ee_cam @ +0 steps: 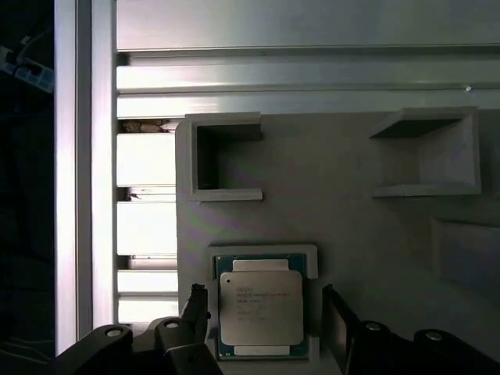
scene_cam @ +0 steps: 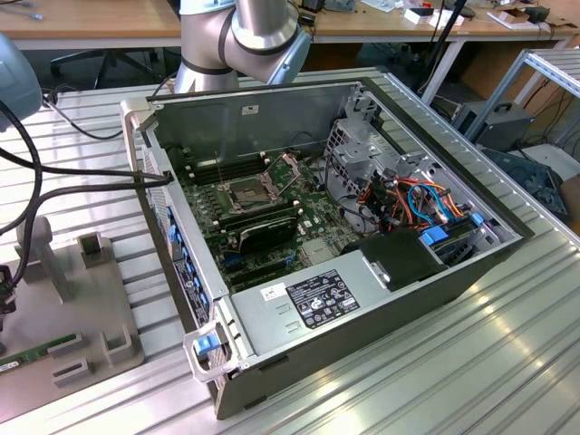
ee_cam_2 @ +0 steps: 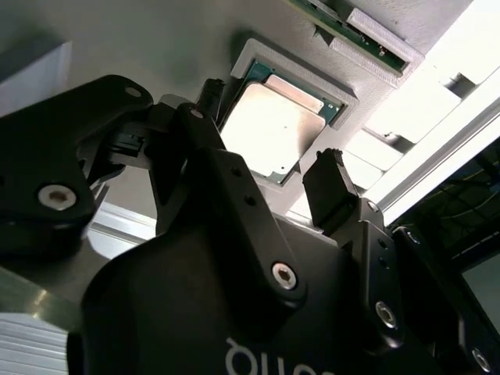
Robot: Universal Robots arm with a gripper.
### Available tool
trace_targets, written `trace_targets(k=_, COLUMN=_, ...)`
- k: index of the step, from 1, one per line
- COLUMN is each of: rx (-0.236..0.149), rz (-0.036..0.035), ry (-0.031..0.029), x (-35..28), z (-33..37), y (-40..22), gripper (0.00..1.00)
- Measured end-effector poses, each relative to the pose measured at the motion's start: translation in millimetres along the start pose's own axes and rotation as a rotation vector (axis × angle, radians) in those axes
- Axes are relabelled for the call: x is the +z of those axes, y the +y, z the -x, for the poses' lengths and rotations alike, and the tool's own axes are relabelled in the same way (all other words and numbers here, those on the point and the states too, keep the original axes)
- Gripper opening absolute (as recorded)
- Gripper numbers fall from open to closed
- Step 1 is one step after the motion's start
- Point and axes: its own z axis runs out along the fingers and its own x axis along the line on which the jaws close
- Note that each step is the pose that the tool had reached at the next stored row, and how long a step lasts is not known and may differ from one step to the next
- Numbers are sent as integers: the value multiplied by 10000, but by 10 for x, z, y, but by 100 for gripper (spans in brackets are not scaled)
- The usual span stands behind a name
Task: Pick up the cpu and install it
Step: 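Pick up the cpu and move it towards the insertion slot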
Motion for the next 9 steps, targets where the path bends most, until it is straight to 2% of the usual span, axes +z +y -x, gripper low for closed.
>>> trace_targets(k=9, rx=0, rz=0, ry=0, x=36, z=0, y=-1, gripper=69)
